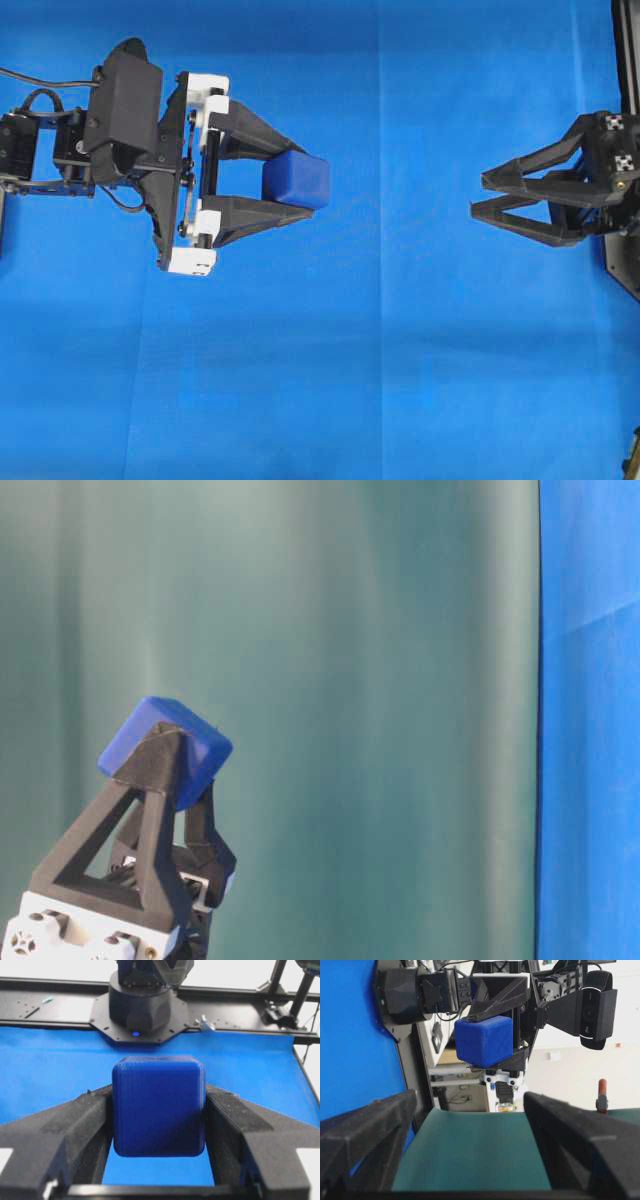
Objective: Handover the blue block to the right arm after grasping it with the left arm, then place it in the designated position.
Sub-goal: 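Hold the cube with the left gripper while the right gripper reorients, then move the right gripper to the cube and close on it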
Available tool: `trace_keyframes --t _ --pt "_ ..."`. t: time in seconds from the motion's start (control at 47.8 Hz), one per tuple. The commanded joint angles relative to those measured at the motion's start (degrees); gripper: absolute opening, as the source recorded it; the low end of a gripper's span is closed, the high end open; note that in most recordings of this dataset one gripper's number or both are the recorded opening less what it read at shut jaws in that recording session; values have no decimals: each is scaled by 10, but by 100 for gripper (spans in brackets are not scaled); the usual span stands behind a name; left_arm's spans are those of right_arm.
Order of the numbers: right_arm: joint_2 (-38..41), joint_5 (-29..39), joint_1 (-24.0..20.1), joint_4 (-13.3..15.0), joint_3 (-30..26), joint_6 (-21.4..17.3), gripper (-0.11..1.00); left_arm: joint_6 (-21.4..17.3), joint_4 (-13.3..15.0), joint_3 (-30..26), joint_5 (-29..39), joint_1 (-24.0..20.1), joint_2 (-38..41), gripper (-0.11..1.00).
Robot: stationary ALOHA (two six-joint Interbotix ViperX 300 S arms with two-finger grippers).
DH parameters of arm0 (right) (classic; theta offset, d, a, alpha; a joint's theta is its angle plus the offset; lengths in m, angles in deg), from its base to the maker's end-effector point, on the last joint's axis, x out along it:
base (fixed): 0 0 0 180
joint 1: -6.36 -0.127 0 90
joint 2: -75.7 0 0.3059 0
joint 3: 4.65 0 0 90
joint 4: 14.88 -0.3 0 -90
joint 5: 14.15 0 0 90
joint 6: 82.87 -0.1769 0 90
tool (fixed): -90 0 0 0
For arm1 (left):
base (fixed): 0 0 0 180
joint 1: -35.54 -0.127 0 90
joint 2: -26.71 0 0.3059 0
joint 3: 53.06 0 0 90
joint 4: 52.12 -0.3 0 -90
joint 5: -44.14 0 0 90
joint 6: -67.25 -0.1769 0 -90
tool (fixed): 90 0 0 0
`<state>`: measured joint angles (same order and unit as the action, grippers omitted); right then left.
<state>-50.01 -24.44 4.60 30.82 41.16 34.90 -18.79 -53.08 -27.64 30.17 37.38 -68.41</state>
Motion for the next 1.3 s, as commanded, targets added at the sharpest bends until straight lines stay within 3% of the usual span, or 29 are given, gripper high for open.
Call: trace_keyframes --t 0.0,0.481,1.275 --pt "2 -3 -1 1 -17 -2 94 1 0 -6 -5 -2 -11 46" --pt "39 -5 0 1 -40 -2 94 1 0 -7 -5 -1 -11 46" --pt "306 -38 27 19 -248 0 94 2 0 -6 -4 -2 -11 46"
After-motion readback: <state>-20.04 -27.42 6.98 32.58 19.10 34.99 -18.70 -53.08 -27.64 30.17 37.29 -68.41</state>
